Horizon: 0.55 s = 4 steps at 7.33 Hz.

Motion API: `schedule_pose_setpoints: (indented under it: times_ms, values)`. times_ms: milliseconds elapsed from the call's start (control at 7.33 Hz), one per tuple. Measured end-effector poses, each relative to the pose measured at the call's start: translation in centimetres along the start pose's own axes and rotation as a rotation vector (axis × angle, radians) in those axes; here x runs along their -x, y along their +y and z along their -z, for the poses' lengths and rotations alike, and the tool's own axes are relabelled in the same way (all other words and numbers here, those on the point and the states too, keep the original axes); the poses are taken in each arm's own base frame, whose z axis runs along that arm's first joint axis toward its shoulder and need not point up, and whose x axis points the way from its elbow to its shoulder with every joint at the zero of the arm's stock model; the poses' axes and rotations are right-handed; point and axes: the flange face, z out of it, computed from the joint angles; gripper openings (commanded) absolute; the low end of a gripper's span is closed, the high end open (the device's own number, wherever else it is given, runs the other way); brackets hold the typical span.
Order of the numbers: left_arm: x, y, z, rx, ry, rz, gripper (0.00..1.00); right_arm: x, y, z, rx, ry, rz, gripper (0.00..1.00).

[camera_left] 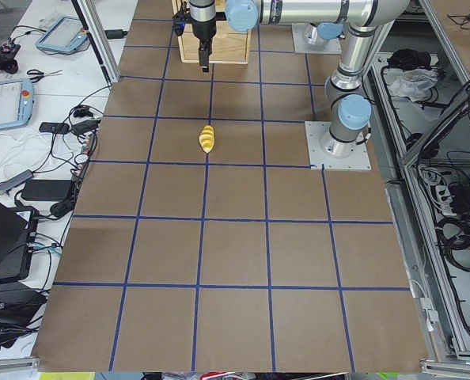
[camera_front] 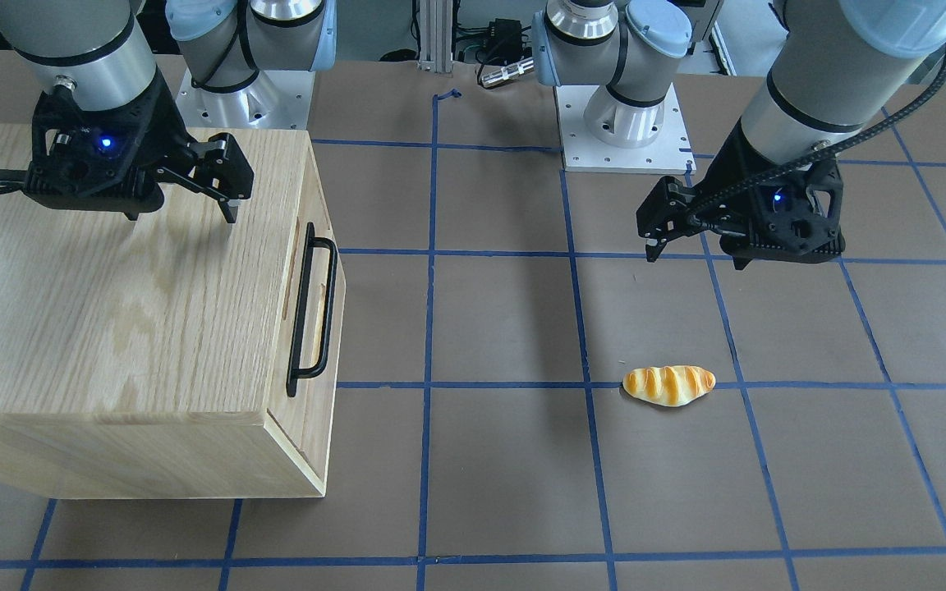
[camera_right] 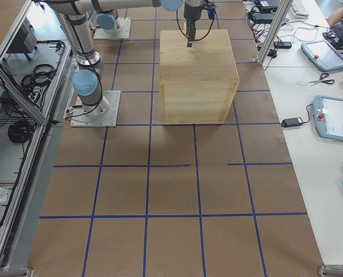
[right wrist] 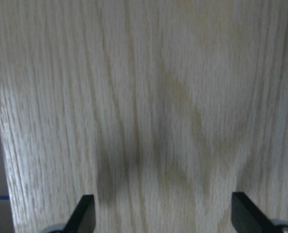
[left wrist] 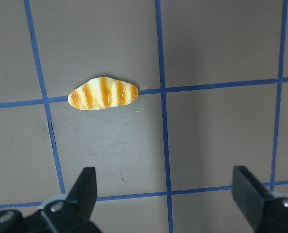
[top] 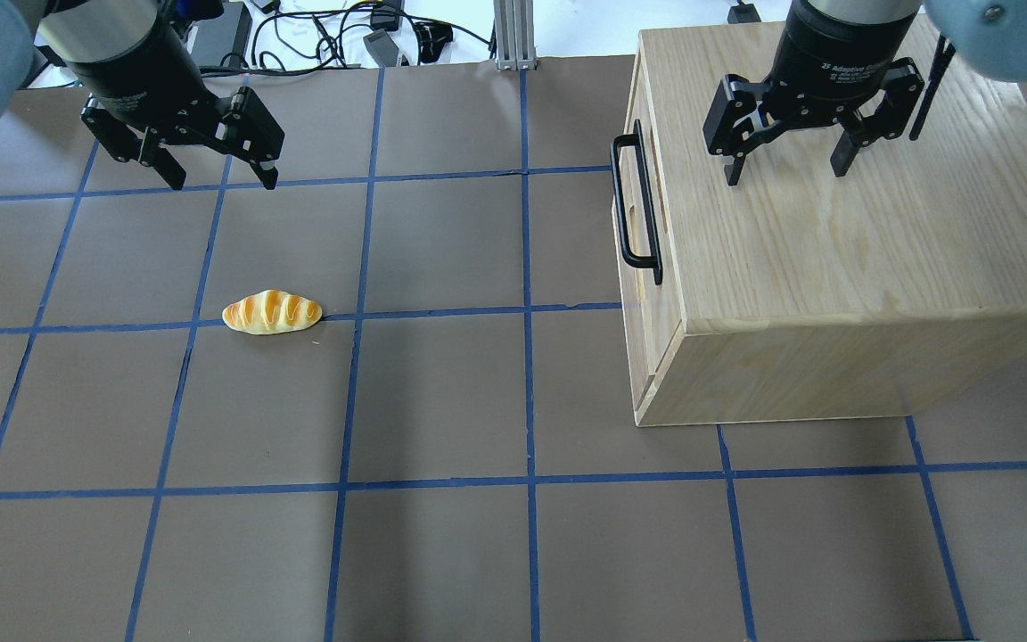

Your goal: Open upper drawer

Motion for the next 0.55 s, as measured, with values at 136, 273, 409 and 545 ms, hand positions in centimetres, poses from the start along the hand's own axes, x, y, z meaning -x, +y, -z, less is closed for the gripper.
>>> schedule_pose_setpoints:
  times_ms: [136,273,409,545]
  values:
    - [0.12,0.22,-0.19,-0.002,-0.001,0.003,1.00,0.00,0.00,-0.01,0.000,0.000,0.000,1.00]
    - [0.13,0.28,-0.41,-0.006,-0.002,0.004,1.00,0.00,0.00,-0.02,0.000,0.000,-0.001,1.00]
    - [0.13,0.17,-0.80,-0.003,-0.002,0.005,1.00,-0.01,0.00,-0.03,0.001,0.000,0.000,1.00]
    - [0.16,-0.14,-1.11,-0.001,-0.001,0.016,1.00,-0.02,0.00,-0.04,0.001,0.000,0.000,1.00]
